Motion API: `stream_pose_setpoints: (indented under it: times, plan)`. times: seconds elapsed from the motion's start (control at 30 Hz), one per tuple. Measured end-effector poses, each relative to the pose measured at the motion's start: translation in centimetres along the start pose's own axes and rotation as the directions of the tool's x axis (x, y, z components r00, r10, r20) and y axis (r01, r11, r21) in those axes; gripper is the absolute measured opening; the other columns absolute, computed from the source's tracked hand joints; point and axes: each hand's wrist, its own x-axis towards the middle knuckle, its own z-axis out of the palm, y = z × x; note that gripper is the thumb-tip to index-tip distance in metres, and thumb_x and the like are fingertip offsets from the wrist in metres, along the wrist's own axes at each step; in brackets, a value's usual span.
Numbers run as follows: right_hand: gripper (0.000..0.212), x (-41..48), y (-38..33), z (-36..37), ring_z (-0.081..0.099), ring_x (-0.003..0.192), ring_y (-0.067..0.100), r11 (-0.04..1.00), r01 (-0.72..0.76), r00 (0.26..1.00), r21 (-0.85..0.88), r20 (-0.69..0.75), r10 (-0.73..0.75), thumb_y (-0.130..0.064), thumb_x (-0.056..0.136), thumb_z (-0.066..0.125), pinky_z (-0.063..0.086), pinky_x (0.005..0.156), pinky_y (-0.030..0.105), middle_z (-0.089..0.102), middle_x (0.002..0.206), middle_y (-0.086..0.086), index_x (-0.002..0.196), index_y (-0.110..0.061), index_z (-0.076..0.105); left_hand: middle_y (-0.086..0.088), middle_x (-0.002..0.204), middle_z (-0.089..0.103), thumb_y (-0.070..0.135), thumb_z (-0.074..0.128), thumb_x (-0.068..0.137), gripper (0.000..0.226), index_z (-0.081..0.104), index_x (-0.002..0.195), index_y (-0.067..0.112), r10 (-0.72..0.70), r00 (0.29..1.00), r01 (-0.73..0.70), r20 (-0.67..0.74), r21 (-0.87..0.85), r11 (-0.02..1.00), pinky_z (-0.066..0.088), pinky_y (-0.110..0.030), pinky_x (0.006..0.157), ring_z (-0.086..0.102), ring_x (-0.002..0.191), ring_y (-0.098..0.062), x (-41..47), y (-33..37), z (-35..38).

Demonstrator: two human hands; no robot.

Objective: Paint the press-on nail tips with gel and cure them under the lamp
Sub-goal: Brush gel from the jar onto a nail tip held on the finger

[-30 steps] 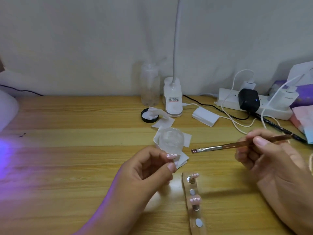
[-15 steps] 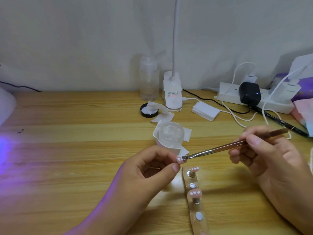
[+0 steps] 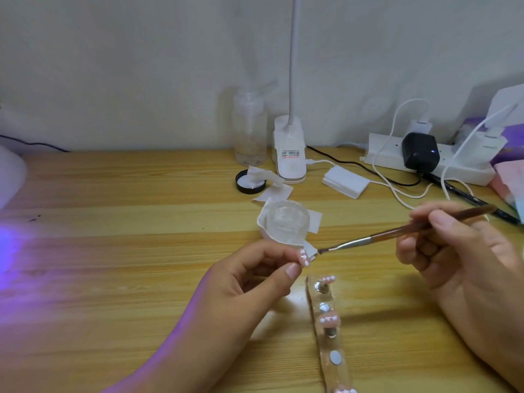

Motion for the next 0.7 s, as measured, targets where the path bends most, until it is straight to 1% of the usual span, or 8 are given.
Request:
stream_pose_setpoints:
  times: [0.03, 0.1, 0.23, 0.37, 0.5, 0.6, 0.67, 0.7]
  plan:
    - [0.013, 0.04, 0.03, -0.05, 0.065, 0.063, 0.009, 1.000, 0.007, 1.000, -0.009, 0.010, -0.007, -0.035, 0.079, 0.076, 0.053, 0.061, 0.017, 0.067, 0.066, 0.001, 0.081, -0.022, 0.074, 0.009, 0.087, 0.071, 0.034, 0.071, 0.079, 0.011, 0.075, 0.089, 0.031, -0.004, 1.000, 0.004, -0.003, -0.003, 1.000, 0.048, -0.012, 0.071, 0.062, 0.075, -0.002, 0.01, 0.00, 0.00]
    - [0.029, -0.04, -0.04, 0.05, 0.065, 0.064, 0.010, 1.000, 0.004, 1.000, -0.025, 0.029, -0.003, -0.048, 0.071, 0.078, 0.053, 0.062, 0.018, 0.068, 0.066, 0.002, 0.084, -0.022, 0.075, 0.010, 0.084, 0.071, 0.030, 0.068, 0.079, 0.011, 0.075, 0.088, 0.031, -0.009, 1.000, 0.009, -0.004, -0.004, 1.000, 0.049, -0.013, 0.072, 0.063, 0.075, -0.003, 0.01, -0.04, 0.01]
    - [0.035, -0.16, 0.20, 0.09, 0.066, 0.062, 0.013, 0.998, 0.011, 0.999, -0.061, 0.031, -0.009, -0.053, 0.070, 0.080, 0.054, 0.062, 0.019, 0.068, 0.065, 0.006, 0.083, -0.021, 0.074, 0.010, 0.082, 0.071, 0.029, 0.069, 0.078, 0.009, 0.076, 0.085, 0.031, -0.011, 1.000, 0.011, -0.002, -0.011, 1.000, 0.050, -0.013, 0.072, 0.064, 0.074, -0.004, -0.02, -0.01, 0.05]
    - [0.036, -0.37, 0.19, 0.36, 0.066, 0.062, 0.014, 0.998, 0.002, 0.999, -0.068, 0.048, 0.001, -0.054, 0.069, 0.080, 0.054, 0.061, 0.019, 0.067, 0.064, 0.006, 0.082, -0.021, 0.073, 0.008, 0.084, 0.072, 0.039, 0.072, 0.074, 0.015, 0.075, 0.086, 0.031, -0.014, 1.000, 0.015, 0.008, -0.016, 1.000, 0.050, -0.014, 0.072, 0.064, 0.074, -0.003, -0.02, -0.08, -0.01]
    - [0.039, -0.60, -0.02, 0.46, 0.064, 0.057, 0.014, 0.997, -0.035, 0.996, -0.073, 0.083, 0.041, -0.055, 0.061, 0.085, 0.053, 0.058, 0.019, 0.064, 0.063, 0.004, 0.075, -0.021, 0.073, 0.011, 0.080, 0.070, 0.043, 0.070, 0.073, 0.017, 0.074, 0.085, 0.032, -0.007, 1.000, 0.007, 0.013, 0.005, 1.000, 0.048, -0.012, 0.069, 0.062, 0.072, -0.001, -0.06, -0.15, 0.01]
    - [0.041, -0.75, -0.32, 0.73, 0.064, 0.056, 0.015, 0.996, -0.055, 0.994, -0.073, 0.090, 0.062, -0.054, 0.058, 0.087, 0.053, 0.056, 0.020, 0.063, 0.065, 0.005, 0.074, -0.019, 0.072, 0.012, 0.080, 0.070, 0.044, 0.069, 0.072, 0.019, 0.074, 0.086, 0.032, -0.001, 1.000, 0.001, 0.005, 0.003, 1.000, 0.049, -0.013, 0.071, 0.063, 0.074, -0.002, -0.02, -0.21, 0.00]
    - [0.033, -0.72, -0.20, 0.54, 0.064, 0.057, 0.015, 0.998, -0.038, 0.995, -0.050, 0.086, 0.042, -0.047, 0.062, 0.087, 0.053, 0.057, 0.020, 0.063, 0.068, 0.004, 0.074, -0.019, 0.073, 0.009, 0.083, 0.071, 0.045, 0.069, 0.070, 0.020, 0.074, 0.086, 0.033, -0.016, 1.000, 0.016, -0.004, -0.010, 1.000, 0.051, -0.015, 0.072, 0.065, 0.074, -0.004, 0.02, -0.25, -0.04]
    - [0.021, -0.60, 0.06, 0.24, 0.064, 0.058, 0.014, 0.999, -0.012, 0.996, -0.031, 0.084, 0.015, -0.038, 0.070, 0.082, 0.053, 0.058, 0.020, 0.064, 0.068, 0.003, 0.074, -0.019, 0.073, 0.008, 0.083, 0.072, 0.045, 0.070, 0.069, 0.021, 0.074, 0.086, 0.033, -0.023, 1.000, 0.023, -0.008, -0.017, 1.000, 0.051, -0.015, 0.071, 0.065, 0.074, -0.004, 0.03, -0.27, -0.04]
